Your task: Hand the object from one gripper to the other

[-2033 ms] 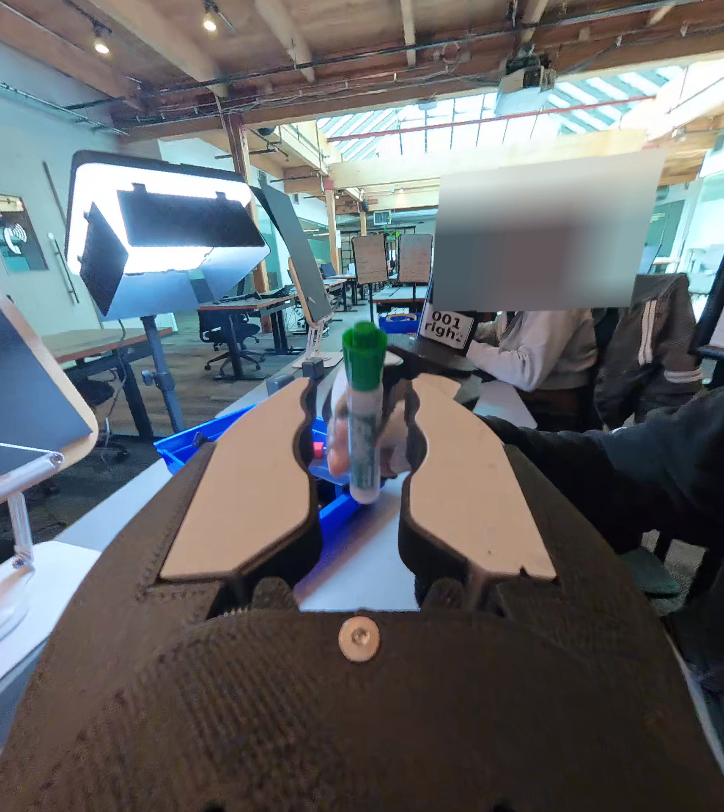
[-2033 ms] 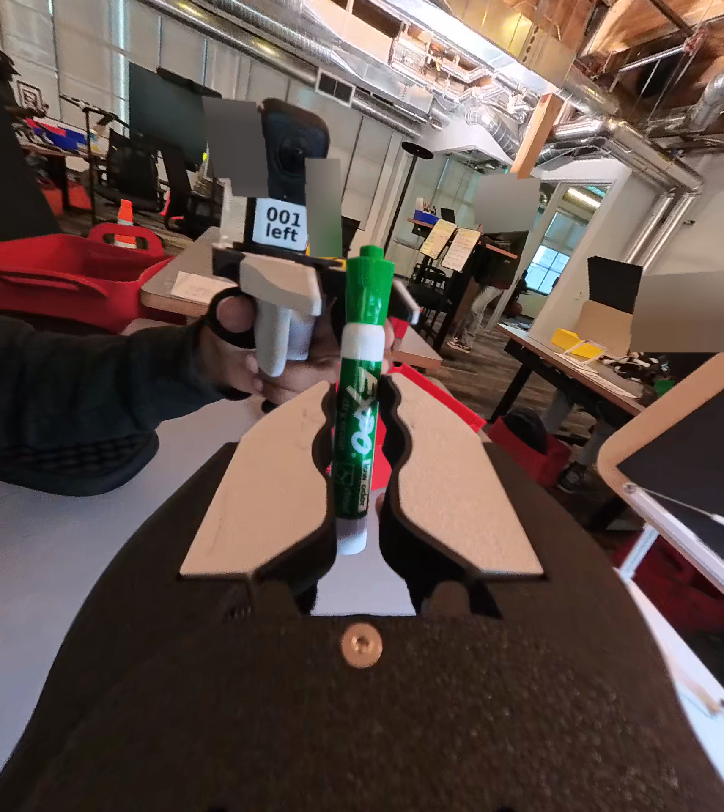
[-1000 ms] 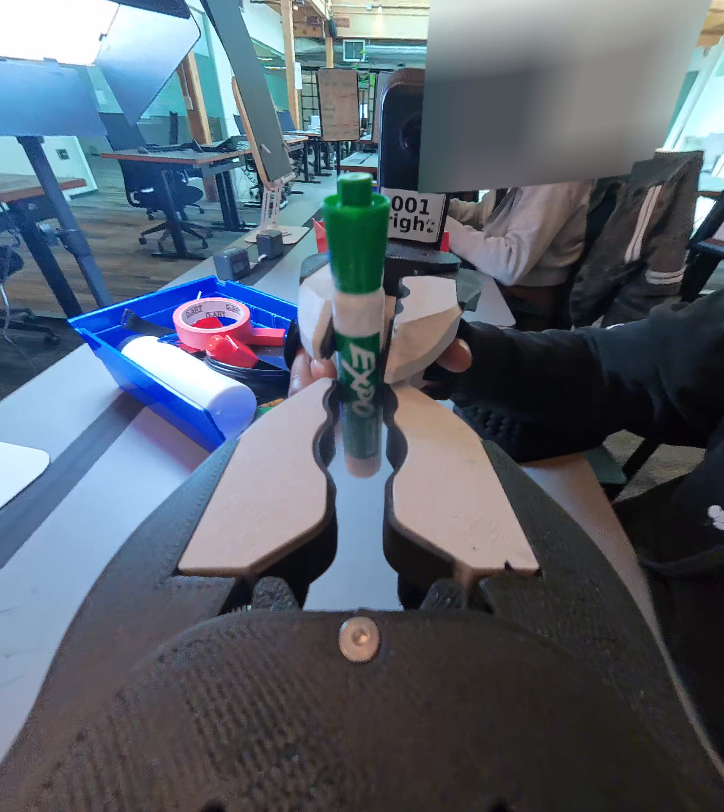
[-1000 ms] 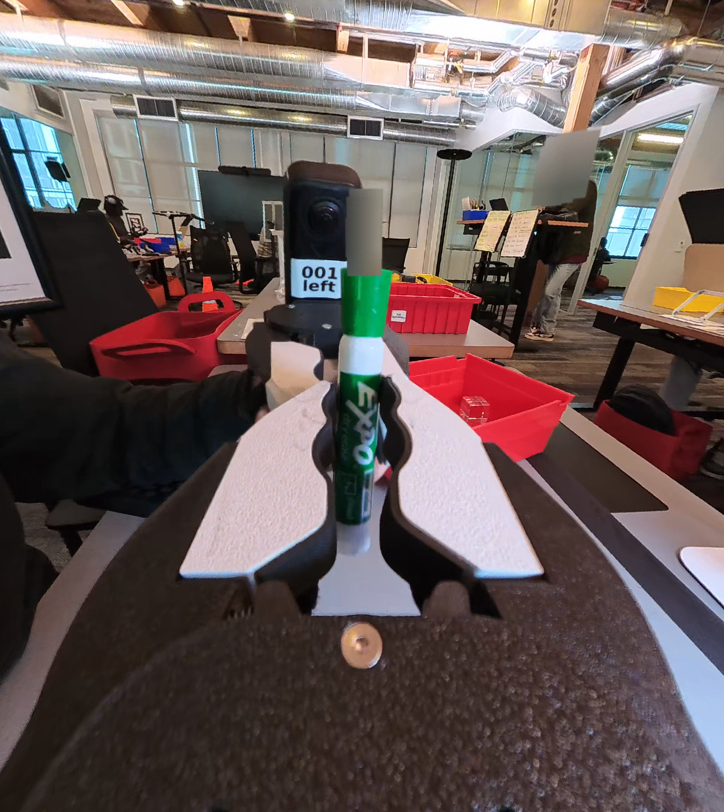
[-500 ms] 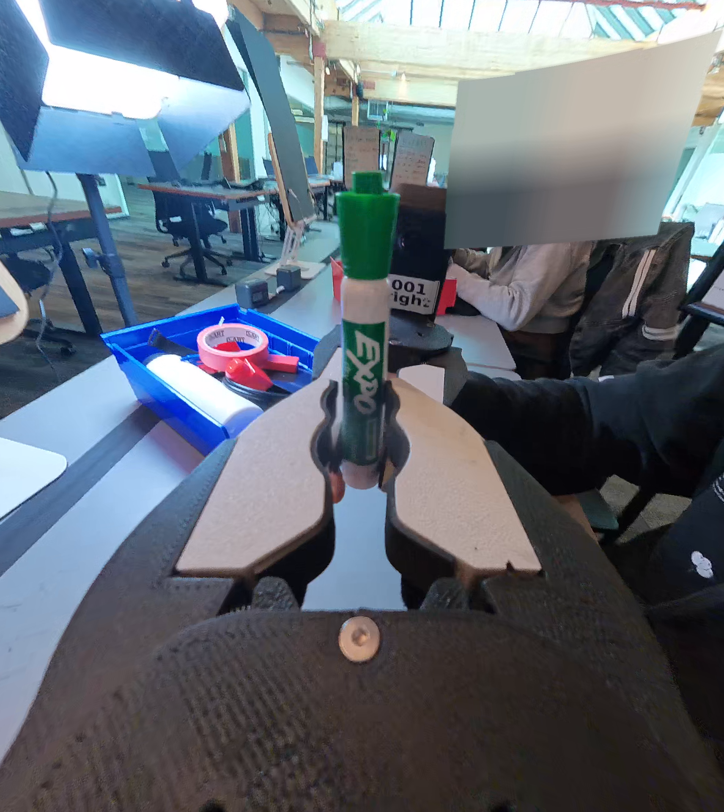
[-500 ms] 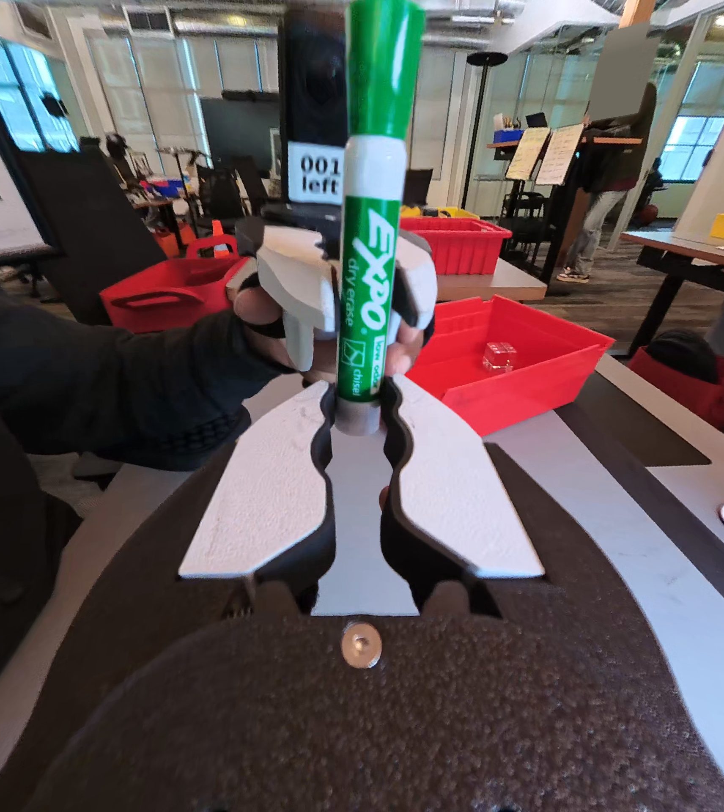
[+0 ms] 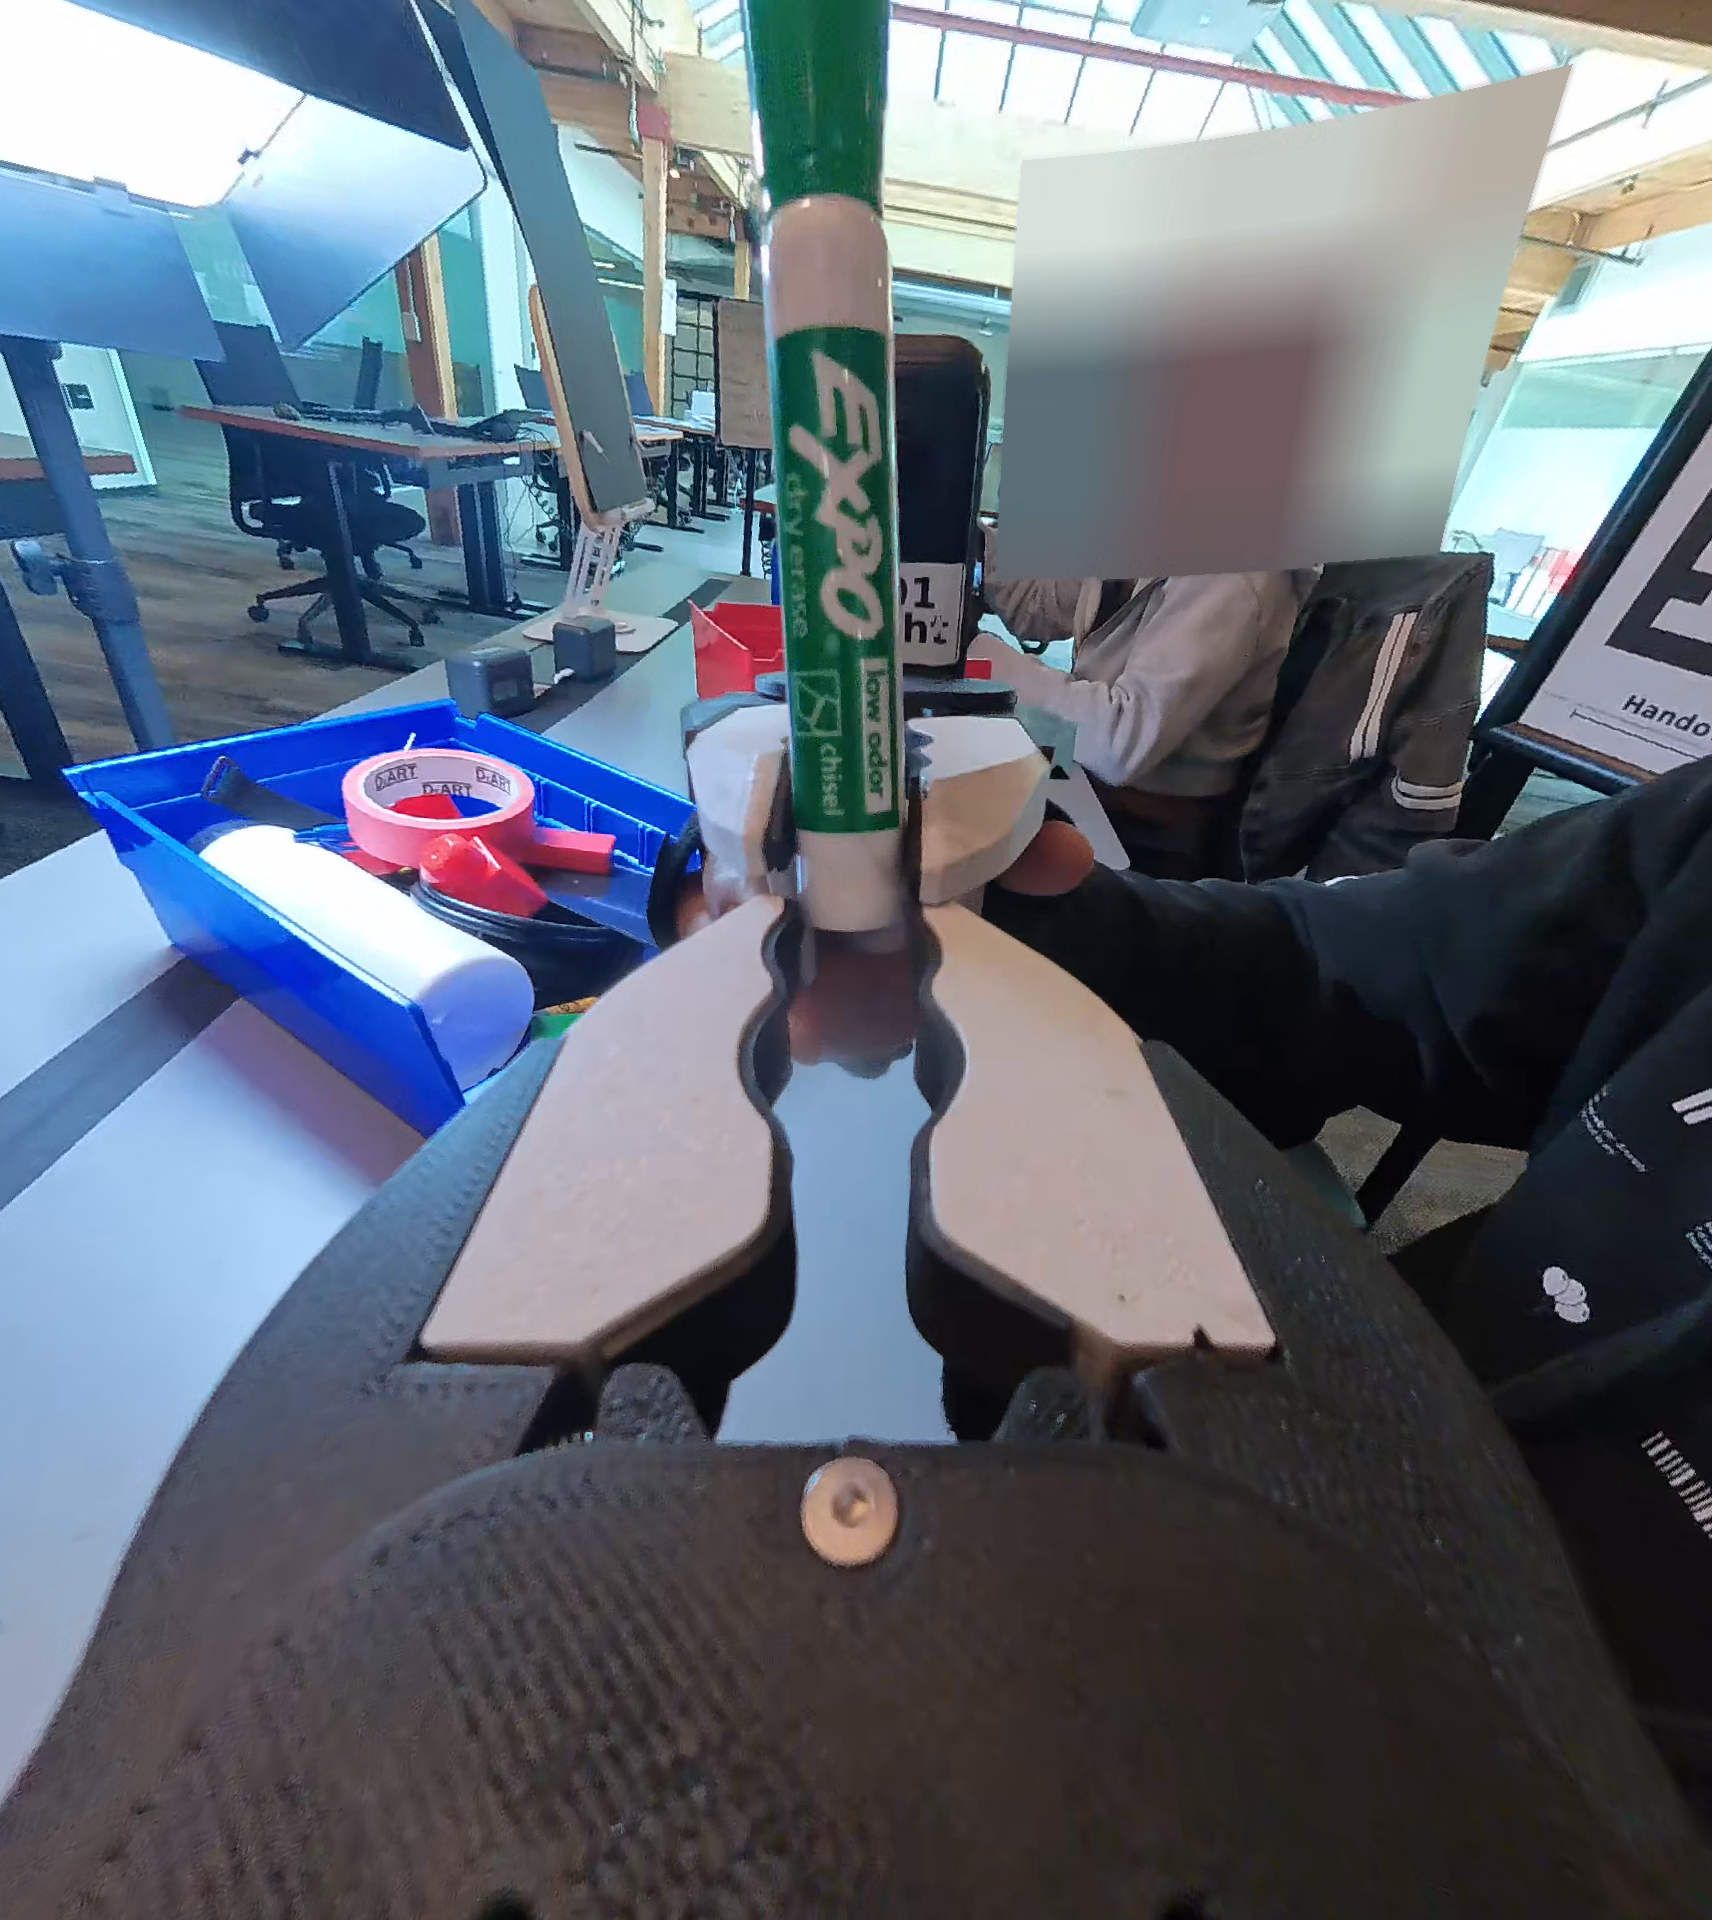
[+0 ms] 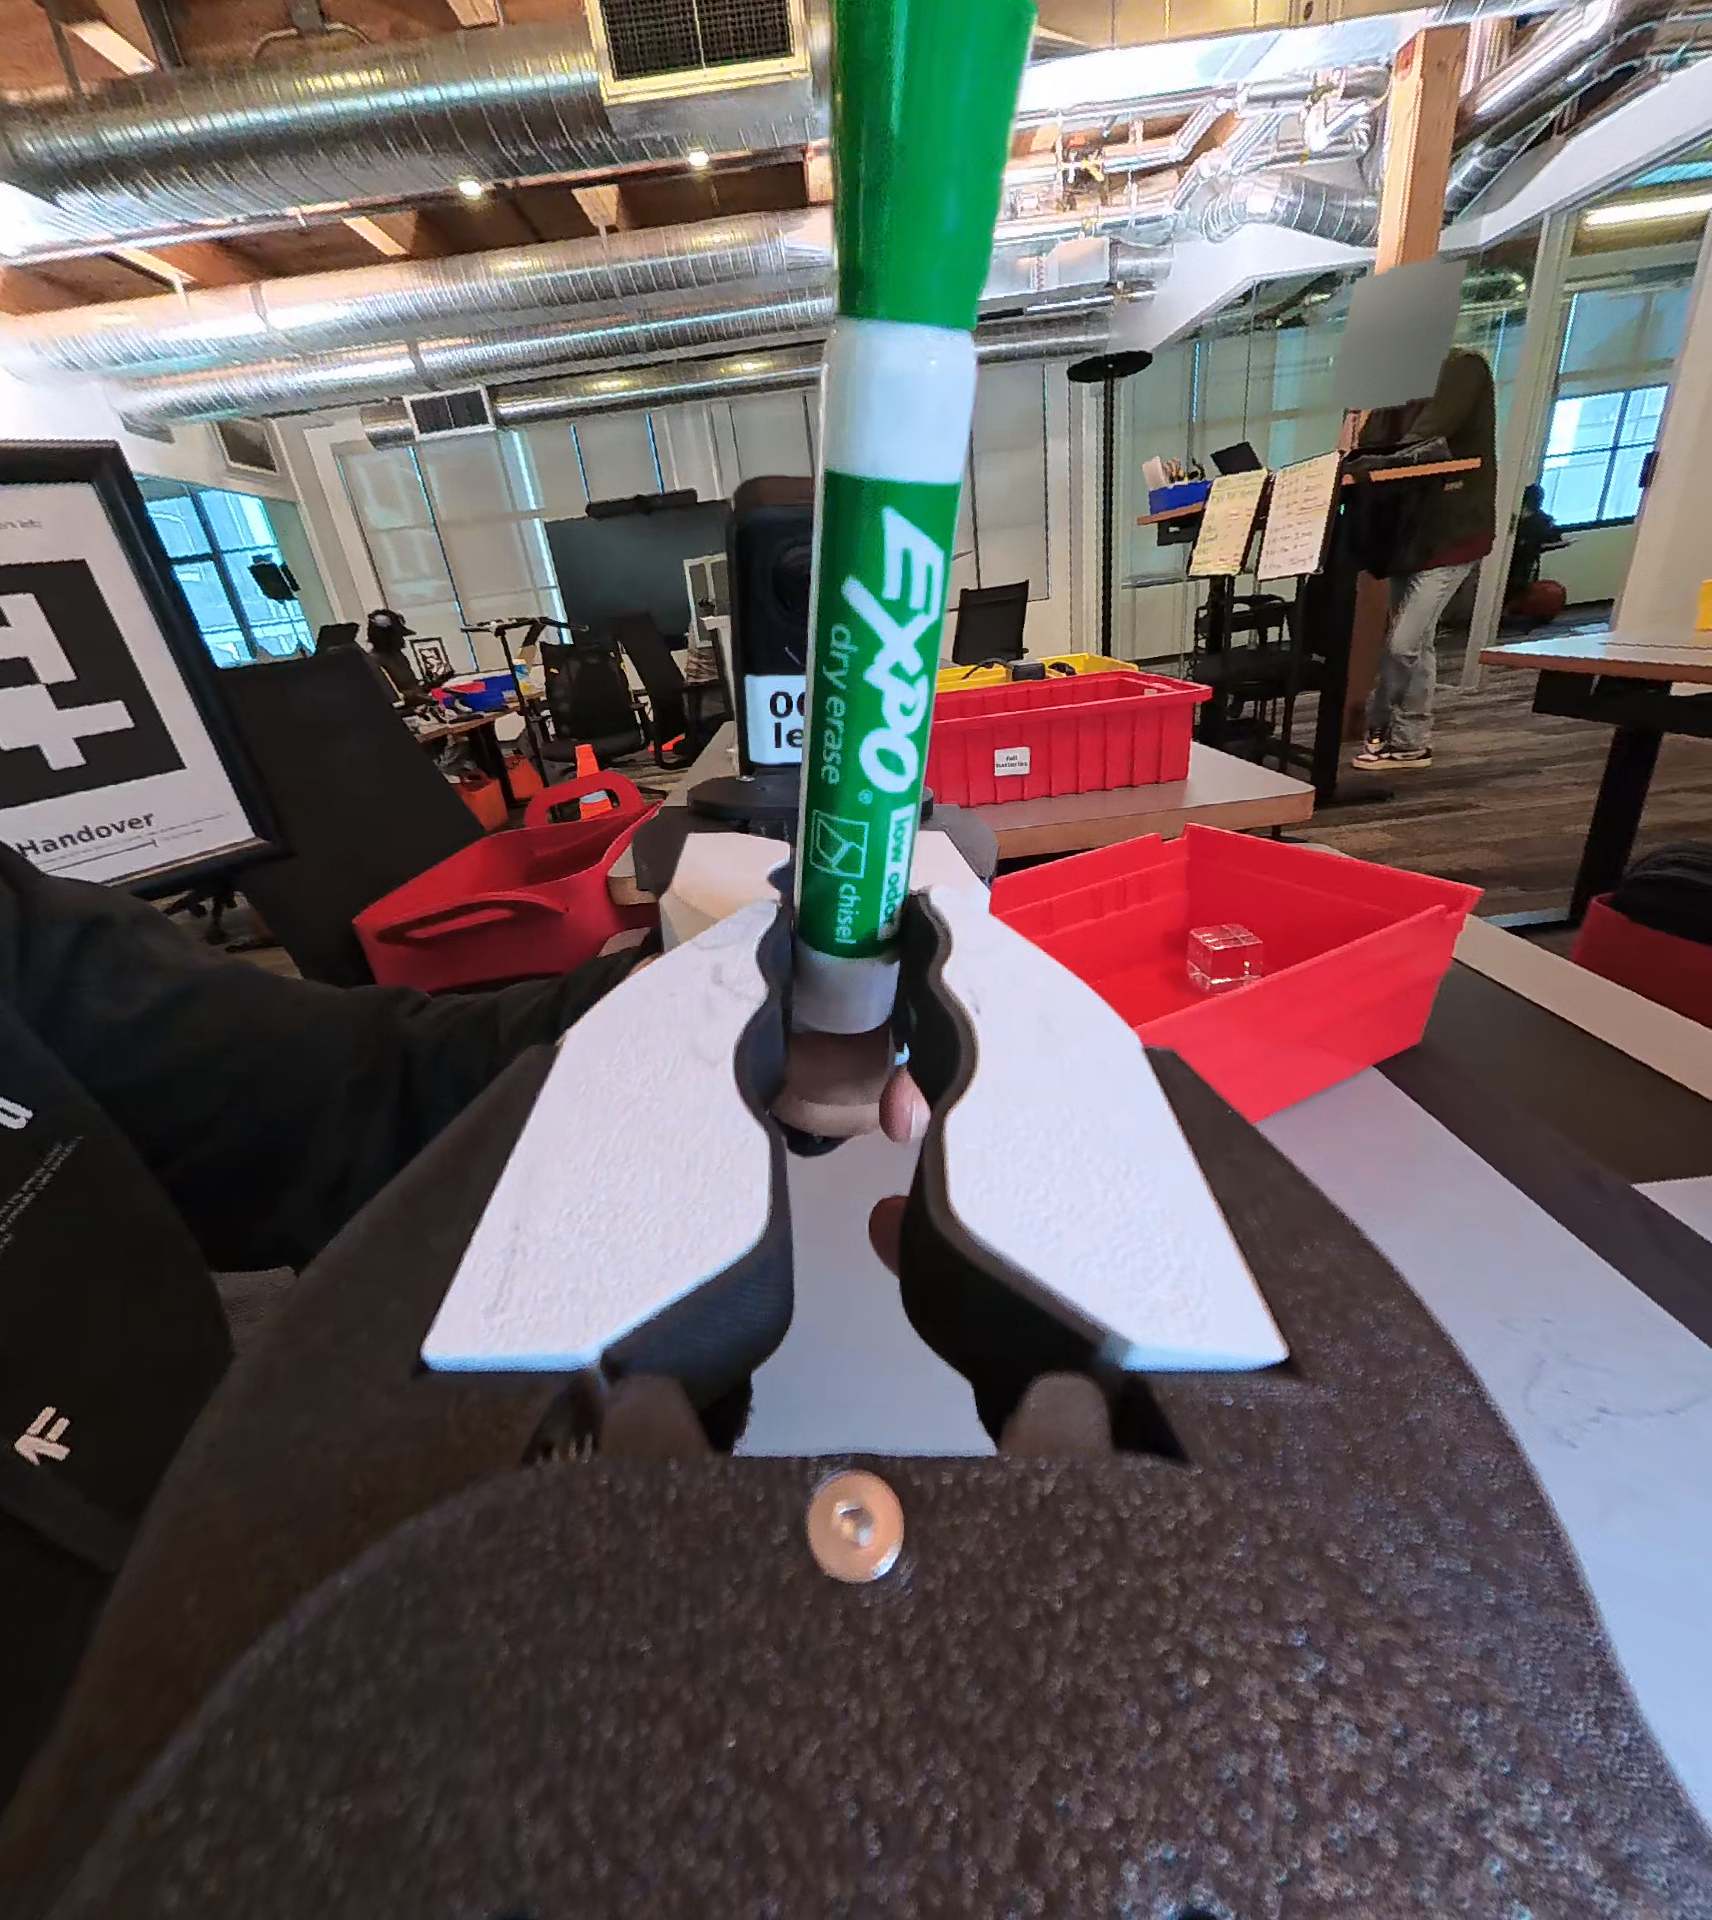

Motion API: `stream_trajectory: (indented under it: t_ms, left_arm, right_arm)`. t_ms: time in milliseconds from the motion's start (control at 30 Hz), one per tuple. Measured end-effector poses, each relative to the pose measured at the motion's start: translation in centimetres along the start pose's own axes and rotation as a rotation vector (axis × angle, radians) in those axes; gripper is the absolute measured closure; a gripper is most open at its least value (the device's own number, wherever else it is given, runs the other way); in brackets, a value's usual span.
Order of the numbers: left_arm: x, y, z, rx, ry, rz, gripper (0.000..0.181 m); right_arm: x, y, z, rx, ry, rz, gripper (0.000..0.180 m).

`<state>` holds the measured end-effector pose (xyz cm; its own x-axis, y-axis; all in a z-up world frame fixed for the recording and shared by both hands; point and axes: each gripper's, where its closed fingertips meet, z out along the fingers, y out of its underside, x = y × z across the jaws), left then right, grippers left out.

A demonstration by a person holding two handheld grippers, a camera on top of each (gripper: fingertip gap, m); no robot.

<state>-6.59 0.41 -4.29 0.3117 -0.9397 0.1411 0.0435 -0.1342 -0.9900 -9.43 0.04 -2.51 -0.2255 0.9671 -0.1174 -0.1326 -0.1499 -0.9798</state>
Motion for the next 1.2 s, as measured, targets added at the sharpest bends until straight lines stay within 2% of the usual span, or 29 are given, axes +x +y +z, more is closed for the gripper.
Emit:
stream_trajectory:
  t_ms: [333, 467, 567, 733, 933, 1000, 1200]
  left_arm:
    - [-0.2, 0.1, 0.3, 0.034, 0.015, -0.021, 0.162]
    - [-0.1, 0.6, 0.4, 0.011, 0.025, -0.006, 0.162]
    - [0.0, 1.2, 0.7, -0.014, 0.032, 0.009, 0.162]
    - [0.0, 2.0, 1.0, -0.042, 0.039, 0.014, 0.162]
    - [0.1, 3.1, 1.6, -0.081, 0.048, 0.016, 0.162]
    - [0.2, 3.3, 1.8, -0.091, 0.053, 0.017, 0.162]
    - [0.3, 3.9, 2.1, -0.113, 0.056, 0.02, 0.162]
  right_arm:
    - [0.3, 0.0, -0.2, -0.026, 0.024, -0.015, 0.159]
    - [0.7, -0.4, -0.5, -0.046, 0.066, -0.06, 0.148]
    - [0.9, -1.9, -1.5, -0.023, 0.081, -0.063, 0.135]
    - [1.3, -6.3, -4.8, 0.096, 0.121, -0.057, 0.128]
    - [1.8, -8.8, -7.4, 0.188, 0.157, -0.032, 0.142]
    - [1.9, -8.5, -7.5, 0.163, 0.151, -0.014, 0.15]
    - [1.4, -7.4, -6.5, 0.11, 0.089, 0.041, 0.159]
